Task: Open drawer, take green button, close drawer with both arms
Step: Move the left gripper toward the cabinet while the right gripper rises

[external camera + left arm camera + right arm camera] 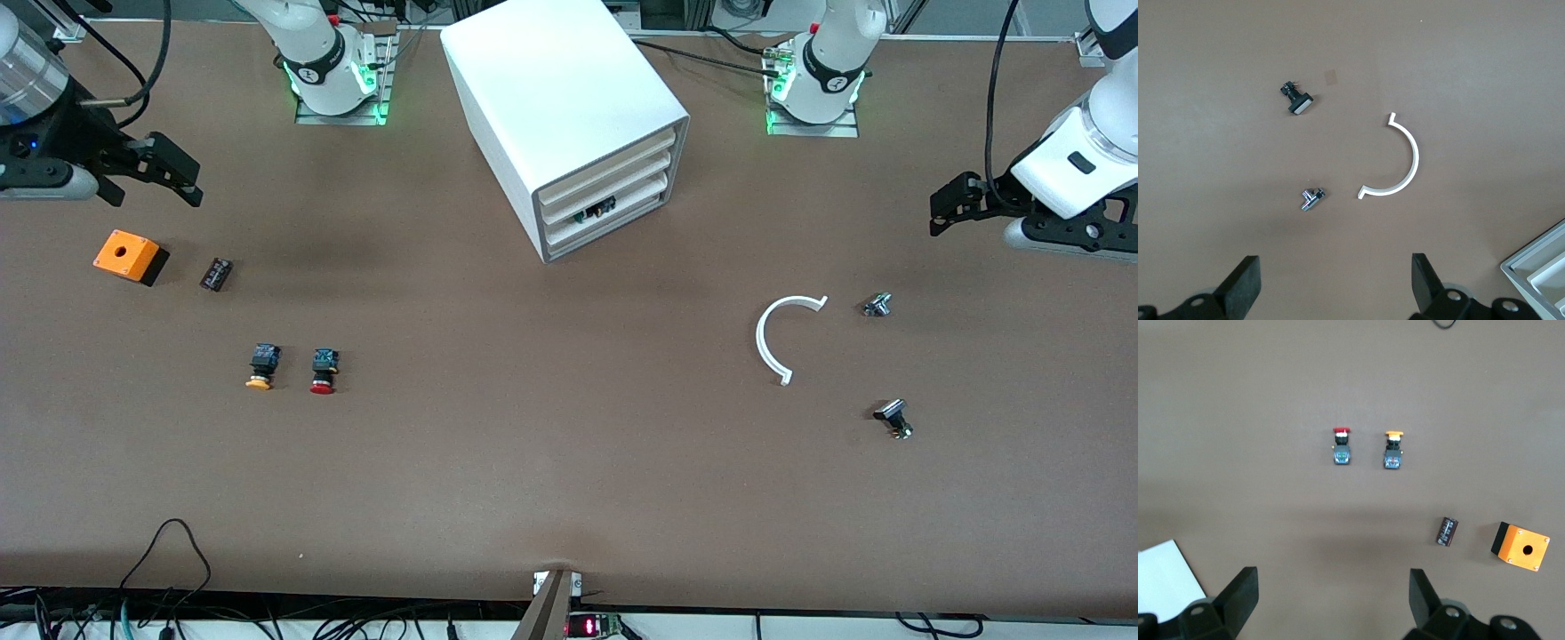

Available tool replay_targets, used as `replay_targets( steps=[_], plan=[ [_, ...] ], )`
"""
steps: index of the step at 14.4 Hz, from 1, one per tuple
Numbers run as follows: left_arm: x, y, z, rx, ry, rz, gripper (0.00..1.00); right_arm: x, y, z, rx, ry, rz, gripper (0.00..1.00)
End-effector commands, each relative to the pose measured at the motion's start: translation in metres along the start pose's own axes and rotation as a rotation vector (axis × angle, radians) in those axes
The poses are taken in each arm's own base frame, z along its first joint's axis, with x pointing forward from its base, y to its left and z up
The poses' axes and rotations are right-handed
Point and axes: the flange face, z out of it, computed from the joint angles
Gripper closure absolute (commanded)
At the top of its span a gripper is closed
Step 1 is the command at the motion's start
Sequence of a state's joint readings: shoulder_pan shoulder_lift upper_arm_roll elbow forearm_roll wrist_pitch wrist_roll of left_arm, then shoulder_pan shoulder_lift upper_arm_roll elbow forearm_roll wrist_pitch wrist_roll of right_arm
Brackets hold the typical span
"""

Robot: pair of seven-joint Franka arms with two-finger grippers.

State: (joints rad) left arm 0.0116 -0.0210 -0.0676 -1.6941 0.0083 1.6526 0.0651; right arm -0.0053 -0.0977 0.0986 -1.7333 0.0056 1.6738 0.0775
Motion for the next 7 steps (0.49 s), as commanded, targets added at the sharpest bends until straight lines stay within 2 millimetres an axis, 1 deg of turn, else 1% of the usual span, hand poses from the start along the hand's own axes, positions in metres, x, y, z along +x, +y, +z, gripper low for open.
replay_targets(
  steps=[1, 2, 3, 4, 5, 6, 7],
  plan=[
    [0.001, 0.002, -0.007, -0.015, -0.002, -0.001, 0.01, 0.009, 0.003, 0.024, 0.029, -0.062, -0.045, 0.01],
    [0.001, 0.003, -0.007, -0.015, -0.002, 0.001, 0.01, 0.015, 0.003, 0.037, 0.032, -0.085, -0.037, 0.0],
    [0.001, 0.004, -0.008, -0.016, 0.0, 0.0, 0.01, 0.018, 0.003, 0.045, 0.032, -0.096, -0.032, 0.01],
    [0.002, 0.01, -0.008, -0.021, 0.0, 0.008, 0.01, 0.023, 0.003, 0.057, 0.034, -0.113, -0.032, 0.01],
    [0.002, 0.016, -0.007, -0.026, -0.001, 0.018, 0.01, 0.027, 0.003, 0.063, 0.035, -0.112, -0.038, 0.0],
    [0.003, 0.02, -0.005, -0.035, -0.007, 0.03, 0.01, 0.032, 0.004, 0.073, 0.036, -0.123, -0.047, 0.01],
    [0.003, 0.034, -0.004, -0.039, -0.016, 0.054, 0.01, 0.038, 0.004, 0.084, 0.038, -0.134, -0.052, 0.01]
  ],
)
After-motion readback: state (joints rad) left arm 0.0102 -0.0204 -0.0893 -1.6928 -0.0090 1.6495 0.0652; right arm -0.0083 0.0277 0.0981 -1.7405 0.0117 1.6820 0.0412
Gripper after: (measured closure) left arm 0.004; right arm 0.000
